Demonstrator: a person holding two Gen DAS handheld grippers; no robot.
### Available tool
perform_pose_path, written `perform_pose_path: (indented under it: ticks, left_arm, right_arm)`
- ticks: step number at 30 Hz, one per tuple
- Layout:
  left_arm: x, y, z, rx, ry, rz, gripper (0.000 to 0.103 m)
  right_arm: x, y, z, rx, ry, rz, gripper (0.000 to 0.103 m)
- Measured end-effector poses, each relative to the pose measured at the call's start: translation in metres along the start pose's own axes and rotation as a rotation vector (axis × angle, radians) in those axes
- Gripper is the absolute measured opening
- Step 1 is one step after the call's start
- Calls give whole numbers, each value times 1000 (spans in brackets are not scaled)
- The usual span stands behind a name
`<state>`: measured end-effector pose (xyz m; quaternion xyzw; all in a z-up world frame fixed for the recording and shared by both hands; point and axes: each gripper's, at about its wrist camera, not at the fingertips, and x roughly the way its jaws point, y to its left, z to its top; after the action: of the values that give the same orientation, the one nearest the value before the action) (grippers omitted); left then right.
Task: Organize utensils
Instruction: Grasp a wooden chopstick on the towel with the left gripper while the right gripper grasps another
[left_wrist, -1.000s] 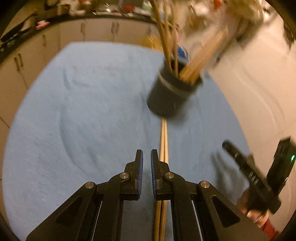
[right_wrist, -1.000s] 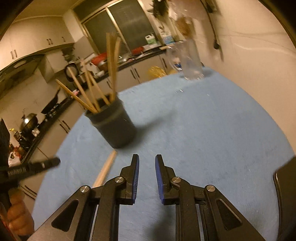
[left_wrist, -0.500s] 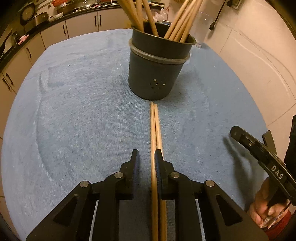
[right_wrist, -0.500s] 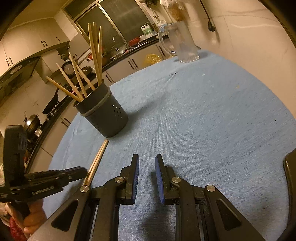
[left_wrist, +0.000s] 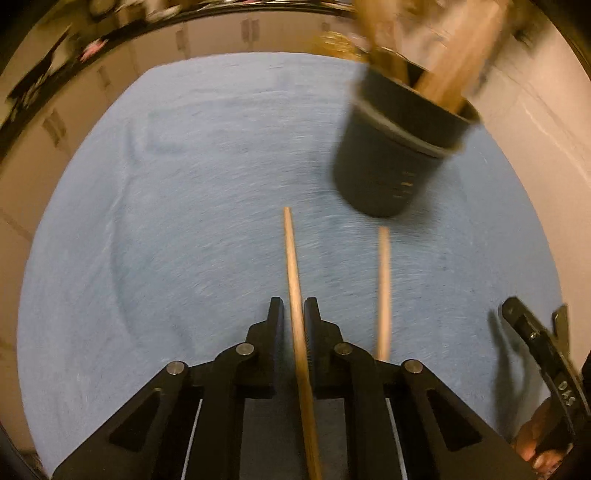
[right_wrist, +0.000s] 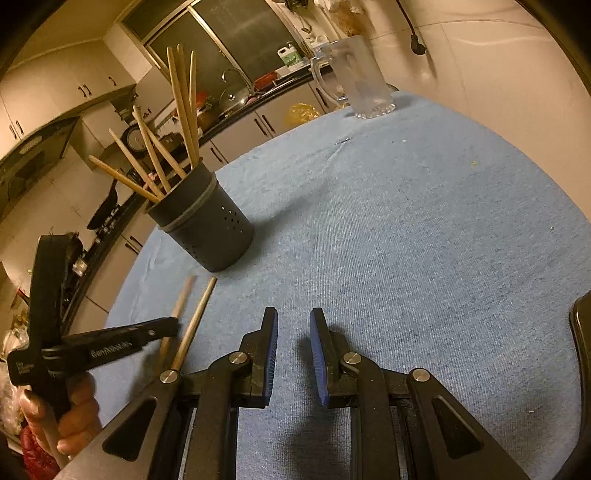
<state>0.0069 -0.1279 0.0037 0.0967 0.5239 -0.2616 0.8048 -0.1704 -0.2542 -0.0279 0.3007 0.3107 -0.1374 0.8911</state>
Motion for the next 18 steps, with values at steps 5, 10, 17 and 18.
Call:
perform_pose_path:
  ticks: [5, 10, 17, 18]
  left_arm:
    - [-16, 39, -22, -111, -10, 11, 10]
    - [-26, 54, -41, -125, -23, -28, 10]
    - [-25, 84, -44, -132, -29, -86, 10]
    - [-25, 83, -45, -127, -31, -91, 10]
  right_arm:
    - [4, 19, 2, -42, 44, -14, 21]
    - [23, 67, 9, -109, 120, 17, 36]
    - [68, 121, 16, -183, 224, -67, 39]
    - [75, 125, 15, -190, 243, -87, 39]
